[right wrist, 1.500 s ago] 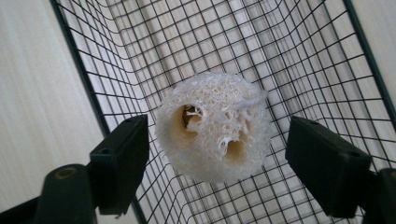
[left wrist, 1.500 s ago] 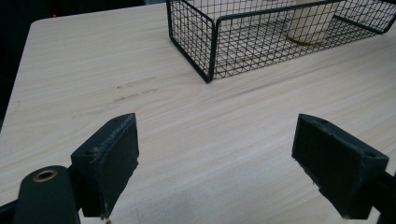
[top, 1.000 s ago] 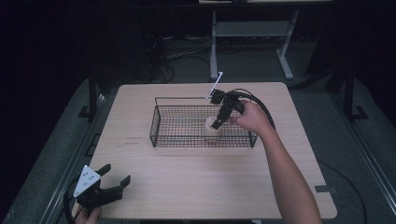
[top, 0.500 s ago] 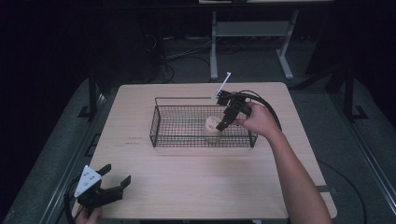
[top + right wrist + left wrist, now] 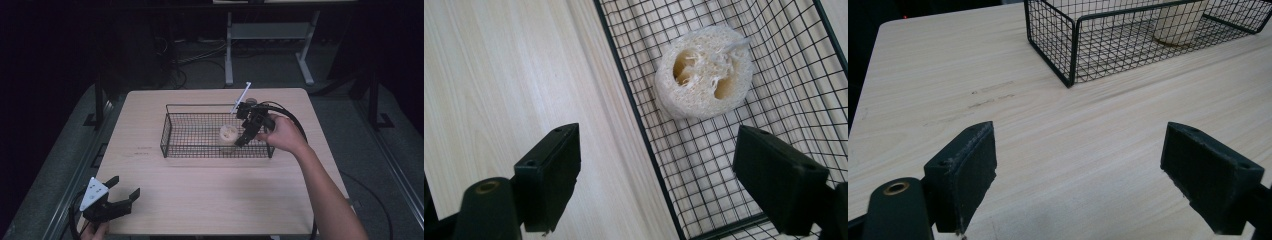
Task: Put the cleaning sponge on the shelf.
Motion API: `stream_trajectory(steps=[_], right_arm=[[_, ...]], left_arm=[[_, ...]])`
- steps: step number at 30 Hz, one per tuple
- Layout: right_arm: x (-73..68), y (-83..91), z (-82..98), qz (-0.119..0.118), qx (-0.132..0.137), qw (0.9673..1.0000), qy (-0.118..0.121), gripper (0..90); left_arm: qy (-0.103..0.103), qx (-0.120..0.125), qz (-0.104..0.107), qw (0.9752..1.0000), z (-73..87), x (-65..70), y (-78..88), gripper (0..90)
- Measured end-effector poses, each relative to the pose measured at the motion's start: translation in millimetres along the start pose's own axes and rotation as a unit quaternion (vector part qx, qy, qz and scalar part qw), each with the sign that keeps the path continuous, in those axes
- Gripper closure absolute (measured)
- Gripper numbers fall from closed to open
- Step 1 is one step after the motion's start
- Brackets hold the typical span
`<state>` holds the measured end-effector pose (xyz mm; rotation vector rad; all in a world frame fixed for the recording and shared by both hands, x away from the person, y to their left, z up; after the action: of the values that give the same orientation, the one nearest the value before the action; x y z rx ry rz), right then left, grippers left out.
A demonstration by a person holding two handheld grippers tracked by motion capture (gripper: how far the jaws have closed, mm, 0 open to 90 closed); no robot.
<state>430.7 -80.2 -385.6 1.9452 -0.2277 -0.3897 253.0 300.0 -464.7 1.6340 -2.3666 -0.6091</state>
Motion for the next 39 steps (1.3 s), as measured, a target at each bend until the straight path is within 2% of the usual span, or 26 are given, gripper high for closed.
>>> stream_trajectory(steps=[8, 17, 23, 27, 39], right_arm=[[-15.0, -0.7, 6.5, -0.002, 0.006, 0.9998, 0.021, 19.5], [-26.4, -0.8, 10.8, -0.003, 0.009, 0.9995, 0.030, 19.3], [-34.8, -1.7, 13.5, -0.016, 0.018, 0.9991, 0.034, 18.8], [-41.2, -4.7, 12.8, -0.015, 0.012, 0.9988, 0.045, 18.6], [-57.9, -20.7, 22.8, -0.015, -0.006, 0.9983, 0.055, 17.1]], left_arm=[[0.000, -0.001, -0.001, 1.0000, 0.1, 0.5, -0.2, 14.0], [-0.001, -0.002, -0.001, 1.0000, 0.1, 0.8, -0.7, 14.1], [0.000, -0.003, 0.000, 1.0000, 0.6, 0.6, -1.1, 14.0], [0.000, -0.002, 0.000, 1.0000, 0.4, 0.7, -0.8, 14.1], [0.001, -0.001, 0.000, 1.0000, 0.6, 0.4, -0.1, 14.0]])
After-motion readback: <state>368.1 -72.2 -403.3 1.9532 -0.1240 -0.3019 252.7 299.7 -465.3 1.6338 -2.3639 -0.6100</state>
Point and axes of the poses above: each handheld gripper's, and its own axes: y roughly backward along the jaws, z roughly out of its underside, x roughly to its right, the point moved 6 cm from there along -y, roughly forward along the jaws, and after that the axes turned 7 degrees about -z, right-handed, at the moved point
